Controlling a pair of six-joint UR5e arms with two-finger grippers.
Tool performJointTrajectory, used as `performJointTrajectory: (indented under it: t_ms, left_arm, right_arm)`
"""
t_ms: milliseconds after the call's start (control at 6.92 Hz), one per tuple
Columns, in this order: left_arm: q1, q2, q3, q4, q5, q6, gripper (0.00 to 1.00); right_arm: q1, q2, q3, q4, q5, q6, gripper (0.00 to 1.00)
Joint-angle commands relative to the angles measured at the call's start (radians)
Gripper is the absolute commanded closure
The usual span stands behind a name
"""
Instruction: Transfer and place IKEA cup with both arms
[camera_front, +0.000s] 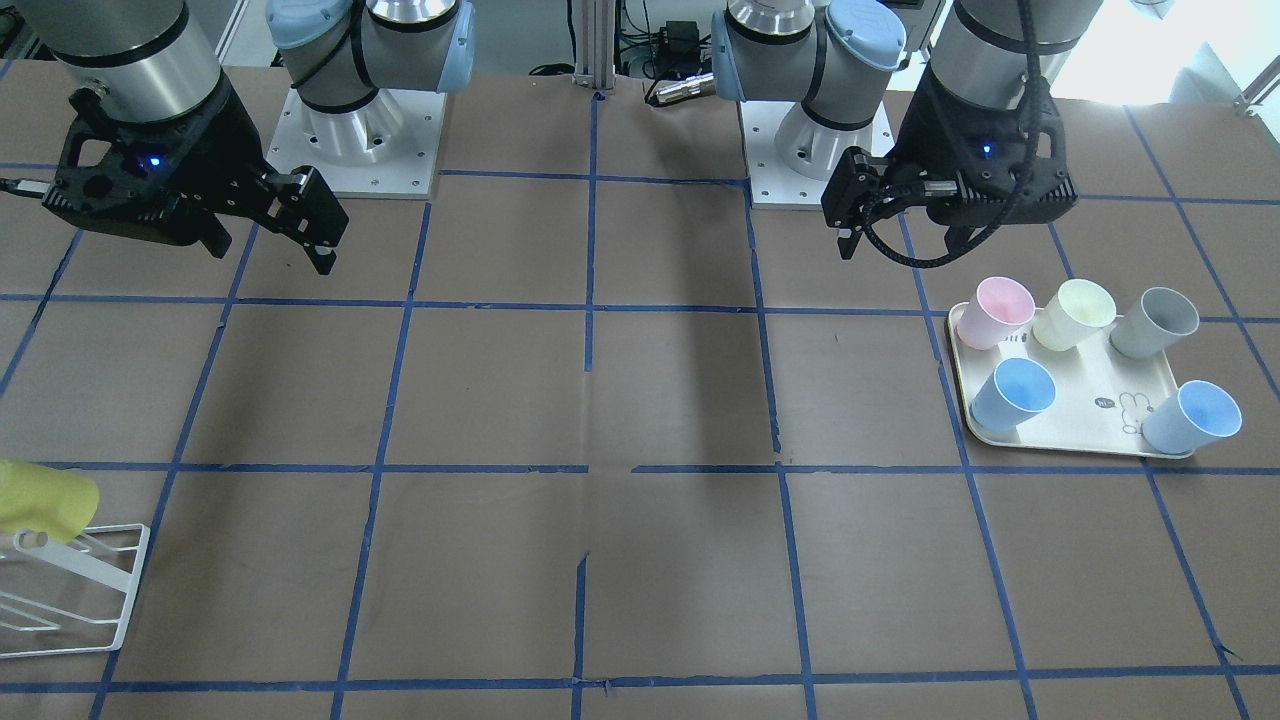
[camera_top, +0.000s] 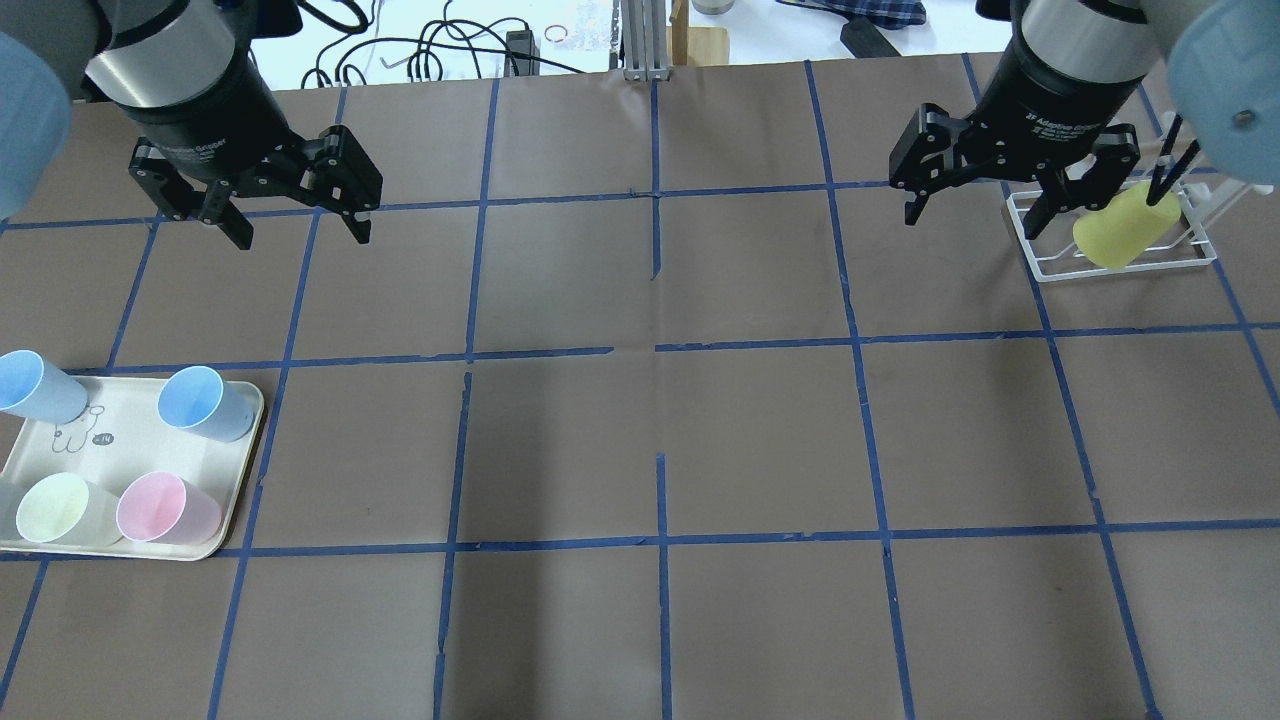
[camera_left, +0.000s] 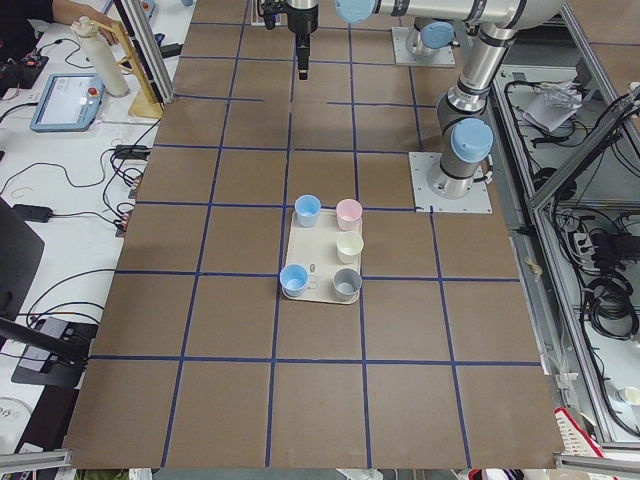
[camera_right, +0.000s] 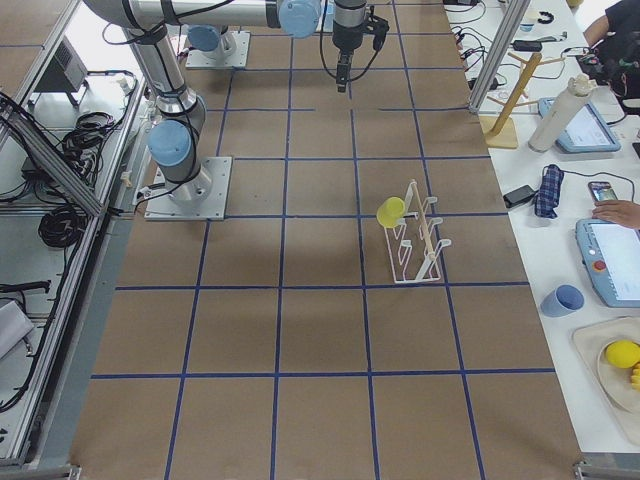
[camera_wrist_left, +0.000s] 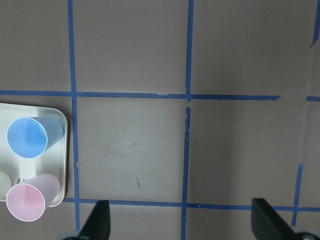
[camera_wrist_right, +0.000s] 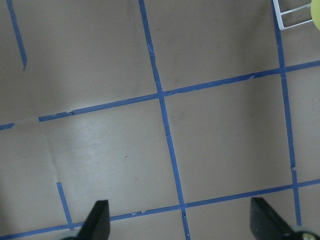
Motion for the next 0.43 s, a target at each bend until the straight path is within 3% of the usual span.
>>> performJointTrajectory:
  t_ms: [0,289]
  left_arm:
    - [-0.001,0.002,-0.008,0.001,0.007,0.005,0.0]
    - [-0.001,-0.012,0.003,0.001,0.006,0.005,0.0]
  right_arm:
    - [0.0,0.001,0.0,0.0,0.002,0.0,0.0]
    - [-0.002,0.001,0.0,0.0,0.001,-0.002,0.0]
